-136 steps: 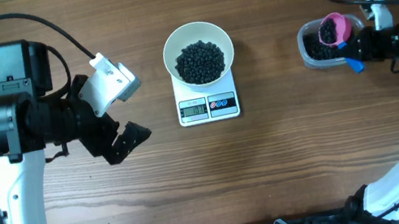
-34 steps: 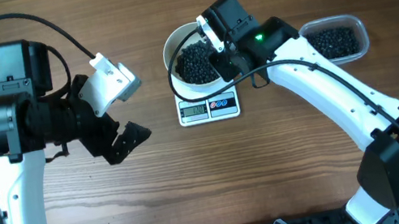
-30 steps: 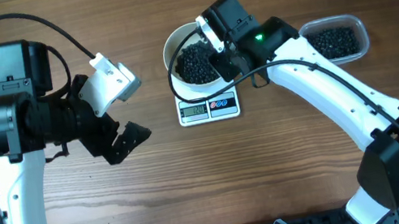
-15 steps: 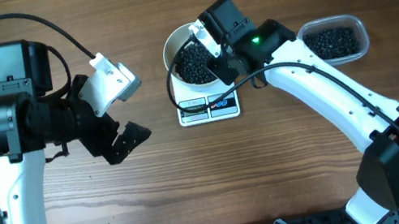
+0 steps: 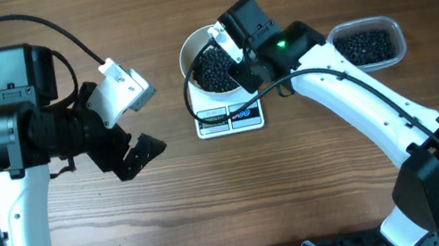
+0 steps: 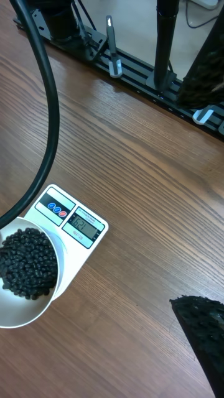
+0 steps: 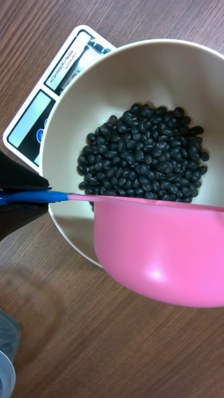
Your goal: Scoop item into bowl and weigh 150g on scale
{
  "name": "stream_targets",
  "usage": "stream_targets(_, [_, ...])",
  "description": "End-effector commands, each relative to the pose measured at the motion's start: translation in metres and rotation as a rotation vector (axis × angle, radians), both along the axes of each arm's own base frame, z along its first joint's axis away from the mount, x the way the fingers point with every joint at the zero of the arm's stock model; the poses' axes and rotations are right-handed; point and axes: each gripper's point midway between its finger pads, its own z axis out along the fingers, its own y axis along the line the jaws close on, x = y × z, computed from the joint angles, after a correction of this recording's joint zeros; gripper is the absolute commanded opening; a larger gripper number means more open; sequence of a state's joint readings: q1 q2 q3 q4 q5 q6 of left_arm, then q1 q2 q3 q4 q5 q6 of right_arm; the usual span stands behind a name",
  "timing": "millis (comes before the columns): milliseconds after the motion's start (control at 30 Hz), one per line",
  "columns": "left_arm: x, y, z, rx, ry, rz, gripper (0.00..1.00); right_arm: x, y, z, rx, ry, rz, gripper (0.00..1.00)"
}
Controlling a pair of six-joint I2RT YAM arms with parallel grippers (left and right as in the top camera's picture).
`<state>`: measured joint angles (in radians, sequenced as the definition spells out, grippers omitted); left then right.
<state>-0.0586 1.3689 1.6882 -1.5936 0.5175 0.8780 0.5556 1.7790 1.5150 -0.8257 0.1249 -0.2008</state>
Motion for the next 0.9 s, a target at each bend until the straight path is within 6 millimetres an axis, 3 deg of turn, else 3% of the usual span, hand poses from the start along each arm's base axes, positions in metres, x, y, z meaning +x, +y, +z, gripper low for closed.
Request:
stream_targets(0, [0.000, 0.002, 0.005, 0.004, -0.026, -0.003, 1.00, 0.008, -0.003, 0.023, -0.016, -0.074, 0.000, 0.04])
stream_targets(200, [0.000, 0.002, 0.005, 0.004, -0.026, -0.003, 1.00, 0.016, -0.007, 0.027, -0.047, -0.121, -0.001, 0.04])
stream_targets(333, [0.000, 0.002, 0.005, 0.004, -0.026, -0.003, 1.00, 0.010, 0.017, 0.028, 0.191, -0.029, -0.109, 0.04])
stream_targets(400, [0.000, 0.002, 0.005, 0.004, -0.026, -0.003, 1.00, 0.009, 0.016, 0.027, 0.264, 0.016, -0.180, 0.04])
stream_targets(633, [0.000, 0.002, 0.005, 0.004, -0.026, -0.003, 1.00, 0.022, -0.024, 0.047, 0.338, -0.004, -0.364, 0.05])
stream_targets(867, [0.000, 0.002, 0.005, 0.004, -0.026, -0.003, 1.00, 0.017, -0.106, 0.065, 0.245, -0.046, -0.544, 0.04])
